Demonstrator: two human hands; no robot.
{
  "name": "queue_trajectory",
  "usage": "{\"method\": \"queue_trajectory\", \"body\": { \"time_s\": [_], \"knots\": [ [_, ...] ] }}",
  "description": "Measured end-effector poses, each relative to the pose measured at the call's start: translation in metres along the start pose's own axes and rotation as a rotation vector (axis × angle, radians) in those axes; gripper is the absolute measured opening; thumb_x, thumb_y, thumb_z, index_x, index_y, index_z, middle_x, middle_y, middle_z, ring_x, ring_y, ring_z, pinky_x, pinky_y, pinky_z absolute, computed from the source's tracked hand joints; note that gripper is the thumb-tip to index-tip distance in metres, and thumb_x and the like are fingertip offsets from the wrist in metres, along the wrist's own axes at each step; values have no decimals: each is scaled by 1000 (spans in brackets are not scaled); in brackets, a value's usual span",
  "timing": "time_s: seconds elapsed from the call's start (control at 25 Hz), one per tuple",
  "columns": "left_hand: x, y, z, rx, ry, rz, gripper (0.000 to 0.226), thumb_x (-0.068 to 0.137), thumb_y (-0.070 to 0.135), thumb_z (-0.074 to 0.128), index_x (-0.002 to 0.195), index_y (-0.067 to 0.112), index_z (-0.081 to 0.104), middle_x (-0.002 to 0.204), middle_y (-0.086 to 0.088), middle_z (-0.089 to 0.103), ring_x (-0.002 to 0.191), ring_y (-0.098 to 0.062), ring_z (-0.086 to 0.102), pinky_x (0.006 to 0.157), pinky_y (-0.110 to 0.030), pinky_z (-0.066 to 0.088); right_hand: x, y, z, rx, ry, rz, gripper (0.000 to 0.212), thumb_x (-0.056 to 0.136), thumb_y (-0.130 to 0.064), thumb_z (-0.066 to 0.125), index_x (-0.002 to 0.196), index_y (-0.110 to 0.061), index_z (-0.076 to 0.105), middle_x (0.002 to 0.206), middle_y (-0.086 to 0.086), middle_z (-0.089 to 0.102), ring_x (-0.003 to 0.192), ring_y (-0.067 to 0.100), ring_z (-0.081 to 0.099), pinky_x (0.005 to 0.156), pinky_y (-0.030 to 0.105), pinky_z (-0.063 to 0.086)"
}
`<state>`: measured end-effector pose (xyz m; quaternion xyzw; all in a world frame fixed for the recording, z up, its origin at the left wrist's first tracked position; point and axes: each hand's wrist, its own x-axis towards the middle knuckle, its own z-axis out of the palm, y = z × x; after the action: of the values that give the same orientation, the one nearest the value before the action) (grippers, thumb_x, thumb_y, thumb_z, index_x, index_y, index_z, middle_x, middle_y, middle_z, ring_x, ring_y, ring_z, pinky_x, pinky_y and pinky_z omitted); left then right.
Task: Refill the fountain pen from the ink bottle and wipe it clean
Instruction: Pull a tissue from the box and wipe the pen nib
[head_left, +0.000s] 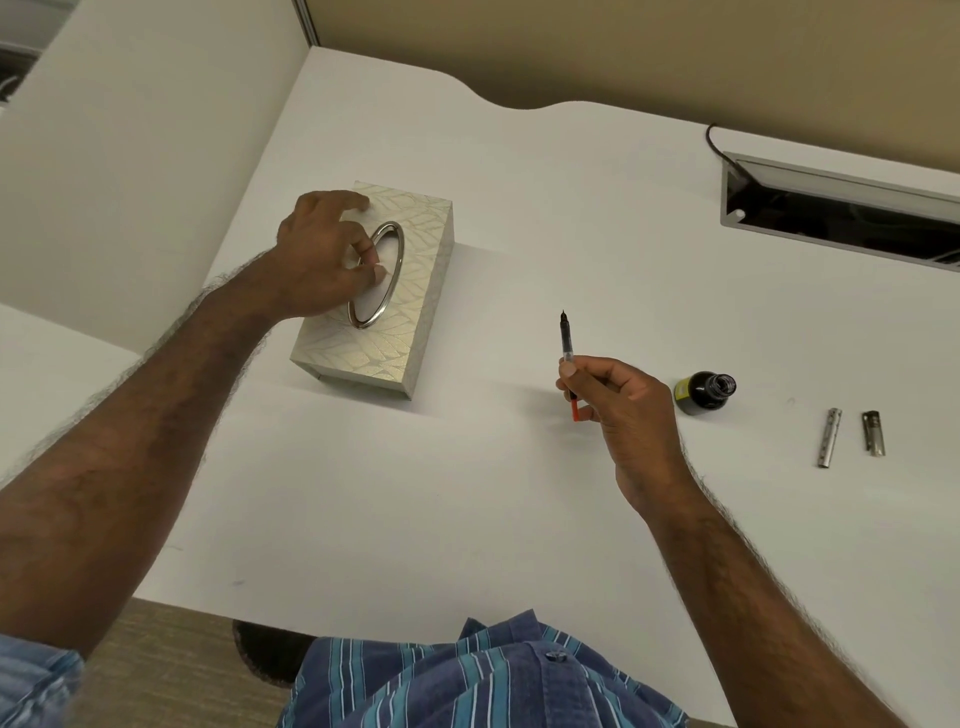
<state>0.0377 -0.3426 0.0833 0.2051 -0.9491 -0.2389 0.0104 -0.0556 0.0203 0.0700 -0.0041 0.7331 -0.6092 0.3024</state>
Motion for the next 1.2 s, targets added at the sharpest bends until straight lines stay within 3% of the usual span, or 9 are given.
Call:
{"method": "queue_trajectory", "body": {
  "time_s": [0.12, 0.24, 0.4, 0.52, 0.6, 0.68, 0.8, 1.0, 1.2],
  "knots": [
    [0, -7, 2, -87, -28, 17, 38, 85, 44, 67, 102, 10, 75, 160, -12, 44, 154, -36, 25, 123, -52, 26, -1, 0, -1, 6, -3, 1, 8, 95, -24, 79, 101, -20, 84, 90, -1, 81, 84, 7, 71, 74, 25, 54],
    [-3, -16, 3, -130, -13, 88, 54, 87, 54, 57, 104, 4, 71, 156, -19, 45, 152, -35, 30, 119, -27, 15, -2, 1, -1, 10, -1, 2, 7, 95, -24, 79, 100, -21, 84, 91, 0, 82, 85, 7, 71, 74, 26, 55],
    [-10, -24, 12, -156, 104, 171, 42, 99, 40, 56, 108, 0, 65, 143, -6, 48, 144, -5, 30, 115, -10, 8, -3, 1, -1, 12, -1, 4, 6, 95, -24, 79, 99, -22, 84, 91, 1, 82, 86, 8, 71, 74, 26, 55],
    [-14, -26, 18, -142, 190, 251, 29, 103, 27, 57, 109, -1, 60, 133, 8, 49, 136, 14, 28, 115, -19, 16, -4, 2, -2, 8, -2, 3, 7, 95, -24, 79, 100, -22, 84, 91, 0, 82, 85, 6, 72, 73, 24, 55],
    [-15, -27, 20, -123, 231, 290, 24, 105, 23, 56, 108, -1, 58, 130, -2, 59, 130, 4, 38, 112, -33, 25, -4, 2, -3, 7, 2, 5, 8, 95, -24, 79, 100, -20, 84, 91, 0, 82, 85, 5, 71, 72, 22, 55],
    [-18, -26, 23, -132, 260, 275, 23, 106, 24, 55, 109, 1, 57, 123, 9, 61, 120, -12, 45, 107, -42, 32, -4, 3, -3, 7, 6, 4, 8, 95, -24, 79, 100, -20, 84, 91, 1, 81, 84, 6, 71, 71, 21, 55],
    [-22, -24, 27, -143, 278, 239, 21, 106, 25, 55, 111, 5, 58, 112, 26, 55, 115, -5, 42, 106, -48, 35, -3, 3, -4, 8, 10, 2, 8, 95, -23, 79, 101, -19, 84, 90, -1, 81, 83, 5, 71, 70, 20, 55],
    [-24, -20, 29, -162, 297, 199, 19, 106, 23, 56, 112, 5, 59, 113, 46, 49, 116, 16, 40, 104, -26, 31, -2, 4, -5, 2, 12, 1, 9, 95, -24, 79, 100, -19, 84, 90, -1, 81, 83, 6, 71, 74, 26, 55],
    [-26, -18, 27, -128, 331, 254, 17, 107, 18, 55, 111, 2, 59, 115, 46, 46, 112, 14, 43, 101, -32, 35, -1, 3, -3, 0, 4, 6, 9, 95, -24, 79, 100, -19, 84, 90, -1, 81, 84, 7, 70, 75, 29, 56]
  ]
}}
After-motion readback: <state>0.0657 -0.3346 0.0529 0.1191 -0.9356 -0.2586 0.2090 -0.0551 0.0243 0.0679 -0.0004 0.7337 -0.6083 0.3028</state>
